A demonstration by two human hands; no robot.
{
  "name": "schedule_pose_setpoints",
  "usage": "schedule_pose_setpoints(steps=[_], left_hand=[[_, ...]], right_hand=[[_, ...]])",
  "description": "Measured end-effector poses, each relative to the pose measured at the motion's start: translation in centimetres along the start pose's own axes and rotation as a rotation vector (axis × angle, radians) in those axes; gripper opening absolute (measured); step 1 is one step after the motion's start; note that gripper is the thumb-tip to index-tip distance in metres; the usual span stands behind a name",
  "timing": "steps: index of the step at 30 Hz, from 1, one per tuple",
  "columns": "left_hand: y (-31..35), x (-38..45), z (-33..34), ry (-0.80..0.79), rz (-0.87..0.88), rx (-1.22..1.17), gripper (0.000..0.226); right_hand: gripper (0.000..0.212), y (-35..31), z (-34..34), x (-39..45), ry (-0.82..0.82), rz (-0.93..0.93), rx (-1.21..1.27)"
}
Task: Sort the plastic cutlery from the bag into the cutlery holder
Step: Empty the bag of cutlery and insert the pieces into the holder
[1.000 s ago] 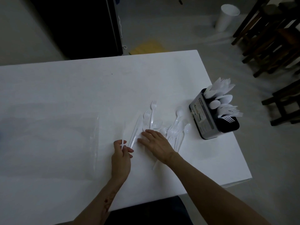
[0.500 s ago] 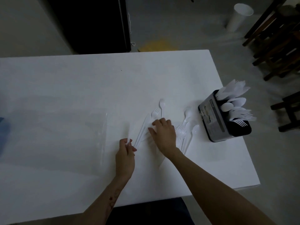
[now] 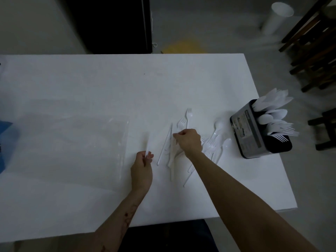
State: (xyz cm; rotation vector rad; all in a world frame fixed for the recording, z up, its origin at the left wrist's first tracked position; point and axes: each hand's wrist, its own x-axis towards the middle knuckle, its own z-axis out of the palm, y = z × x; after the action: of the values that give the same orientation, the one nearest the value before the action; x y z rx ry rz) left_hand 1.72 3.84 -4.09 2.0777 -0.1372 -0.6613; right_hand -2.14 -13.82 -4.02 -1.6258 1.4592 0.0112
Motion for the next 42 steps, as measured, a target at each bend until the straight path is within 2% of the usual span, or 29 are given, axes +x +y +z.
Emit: schedule_pose_setpoints(steps=[5,10,13,16,20,23,28,32,34,37,39,42], left_hand=[[0.9,0.3,0.1,-0.029,-0.002,-0.061,0.02],[1.2,0.3,0.3,-0.107,0.031,-0.072,0.018],[1.4,0.1,0.2,-0.211,0.036,-0.131,0.016],[1.2,0.3,0.1,-0.228,0.048,-0.045,0.017],[0.8,0.8,-0.2,-0.157,0.013,-0.033,0.018],[0.6,0.8,-0.5,-0.143,0.009,-0.029,0.02],[0.3,0.7,-0.6,-0.093,0.004,-0.07,0.016],[-0.4,0.7,-0.2,-0.152,-0.027,-0.144,0.017],[-0.4,0.5,-0.2,-0.208,-0.026,-0.144,0.017],[-0.2,0.3,-0.2,-0.292,-0.029,-0.206,0.014],[-0.1,0.2,-0.4,-0.291,-0.039,-0.157,0.017],[-0.5,0.3,-0.8,-0.216,-0.067,-0.141,0.023]], right_hand=[[0.013,-0.3,-1.4,-1.4,-0.031,0.021,0.288],[0.011,-1.5,-1.5,-2.7,-0.192,0.05,0.462],[0.012,-1.6,-0.8,-2.9,-0.199,0.003,0.426],[0.021,-0.8,0.1,-2.5,-0.143,-0.082,0.332],[0.034,0.3,1.5,-2.5,-0.056,-0.182,-0.186],[0.033,0.5,2.2,-2.9,-0.067,-0.2,-0.357],[0.019,0.5,2.3,-2.4,-0.118,-0.113,-0.312],[0.017,-0.3,0.6,-2.6,-0.242,0.005,0.14],[0.018,-0.8,0.0,-3.0,-0.306,0.024,0.215],[0.022,-0.9,0.3,-3.2,-0.345,-0.022,0.192],[0.027,-0.9,1.0,-3.0,-0.304,-0.08,0.165],[0.032,-0.5,2.0,-2.5,-0.097,-0.193,-0.191]])
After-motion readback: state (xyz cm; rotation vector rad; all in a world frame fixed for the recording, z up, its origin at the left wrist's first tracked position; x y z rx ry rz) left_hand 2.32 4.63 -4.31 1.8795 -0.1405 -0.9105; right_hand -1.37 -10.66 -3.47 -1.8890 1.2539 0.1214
